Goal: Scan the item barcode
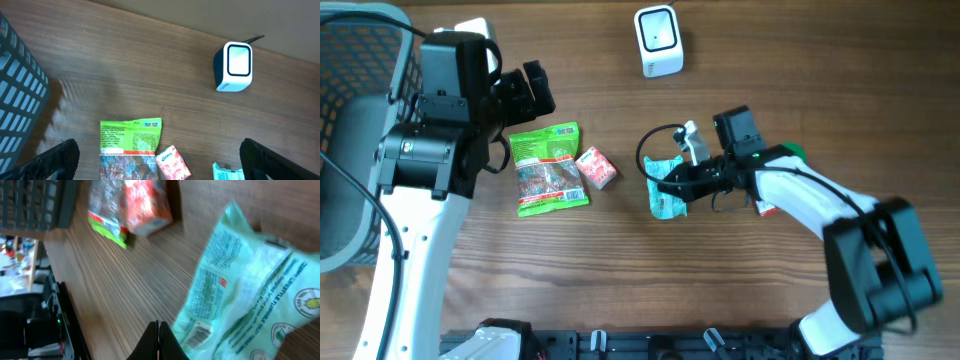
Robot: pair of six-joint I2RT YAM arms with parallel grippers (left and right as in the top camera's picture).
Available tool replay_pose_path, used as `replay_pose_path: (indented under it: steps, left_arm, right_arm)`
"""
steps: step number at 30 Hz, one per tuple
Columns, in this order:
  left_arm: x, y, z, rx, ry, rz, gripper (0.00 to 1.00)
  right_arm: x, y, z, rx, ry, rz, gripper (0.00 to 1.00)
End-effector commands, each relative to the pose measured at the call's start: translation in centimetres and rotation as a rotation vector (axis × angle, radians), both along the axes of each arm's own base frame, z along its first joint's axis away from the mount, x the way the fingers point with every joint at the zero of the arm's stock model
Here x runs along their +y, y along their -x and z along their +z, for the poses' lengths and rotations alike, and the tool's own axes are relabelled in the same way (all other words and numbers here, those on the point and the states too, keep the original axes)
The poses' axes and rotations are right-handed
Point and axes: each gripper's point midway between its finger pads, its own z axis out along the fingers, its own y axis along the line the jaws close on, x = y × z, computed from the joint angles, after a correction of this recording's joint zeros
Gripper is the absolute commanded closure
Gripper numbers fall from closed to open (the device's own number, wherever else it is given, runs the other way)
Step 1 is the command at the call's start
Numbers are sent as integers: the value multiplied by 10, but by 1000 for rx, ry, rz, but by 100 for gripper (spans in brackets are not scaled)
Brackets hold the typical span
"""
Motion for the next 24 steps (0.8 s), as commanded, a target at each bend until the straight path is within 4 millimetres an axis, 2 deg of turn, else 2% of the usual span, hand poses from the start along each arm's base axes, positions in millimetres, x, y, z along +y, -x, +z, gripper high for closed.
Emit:
replay_pose_path:
  steps: [1,4,6,9,14,15,16,18,21,24]
  left_arm:
    - [1,-1,3,-8,-14,-4,0]
    - [1,-1,3,-8,-14,-4,0]
    - [1,-1,3,-8,-14,-4,0]
    - [1,-1,3,-8,-14,-4,0]
    - [1,-1,3,-8,-14,-4,0]
    - [1,-1,3,-8,-14,-4,0]
    - [1,-1,3,-8,-14,-4,0]
    - [1,-1,3,-8,-14,-4,0]
    - [1,-1,3,-8,-14,-4,0]
    - [1,-1,3,-8,-14,-4,0]
  right_arm:
    - [4,10,-27,80,-34,48,96]
    - [0,18,-60,215,3,4,96]
    - [-2,21,-75,289,19,-33,96]
    - [-8,20,-79,334,36,-78,89]
    - [-12,19,-83,370,71,-125,60]
    - [-13,19,-84,372,77,-127,51]
    - [-11,19,-82,373,67,-122,44]
    - [-3,16,-64,351,-3,-87,40]
    - [10,8,-11,269,-126,-36,41]
    - [10,9,20,219,-149,-32,43]
